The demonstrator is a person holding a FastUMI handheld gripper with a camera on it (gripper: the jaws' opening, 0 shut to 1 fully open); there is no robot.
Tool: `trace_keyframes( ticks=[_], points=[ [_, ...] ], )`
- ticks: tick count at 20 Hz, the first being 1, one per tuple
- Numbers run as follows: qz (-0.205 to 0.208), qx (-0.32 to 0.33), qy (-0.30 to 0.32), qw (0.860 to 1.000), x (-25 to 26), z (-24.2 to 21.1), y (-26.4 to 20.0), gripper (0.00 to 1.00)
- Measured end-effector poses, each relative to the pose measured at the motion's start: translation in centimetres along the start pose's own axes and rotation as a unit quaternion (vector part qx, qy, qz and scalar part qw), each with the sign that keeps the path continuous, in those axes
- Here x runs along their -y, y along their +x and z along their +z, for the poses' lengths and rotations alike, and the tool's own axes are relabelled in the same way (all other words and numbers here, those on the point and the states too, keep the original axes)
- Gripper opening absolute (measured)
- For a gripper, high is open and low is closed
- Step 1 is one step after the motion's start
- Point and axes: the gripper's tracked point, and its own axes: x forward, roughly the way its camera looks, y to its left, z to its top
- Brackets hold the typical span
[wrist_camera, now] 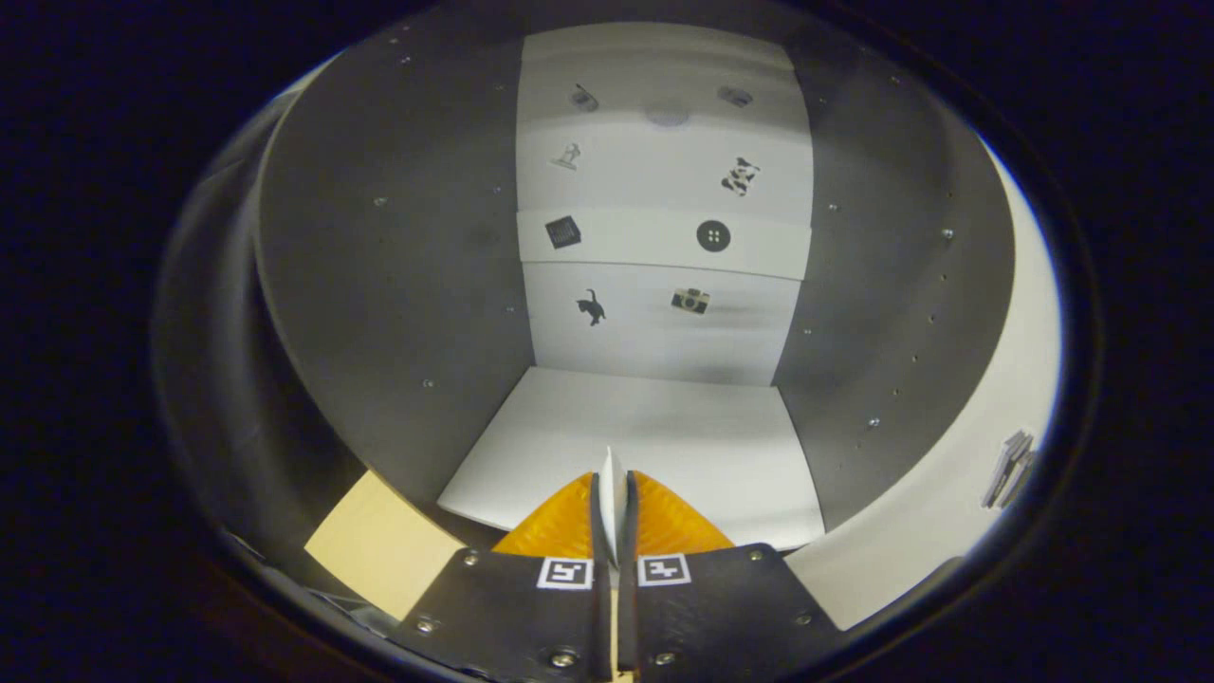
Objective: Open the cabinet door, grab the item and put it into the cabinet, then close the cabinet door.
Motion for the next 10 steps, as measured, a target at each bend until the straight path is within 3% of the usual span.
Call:
trace_keyframes(
  ticks=[10],
  points=[
    [-0.007,-0.096,-0.011,0.995,0.7,-0.5,3.5,0.03]
  ],
)
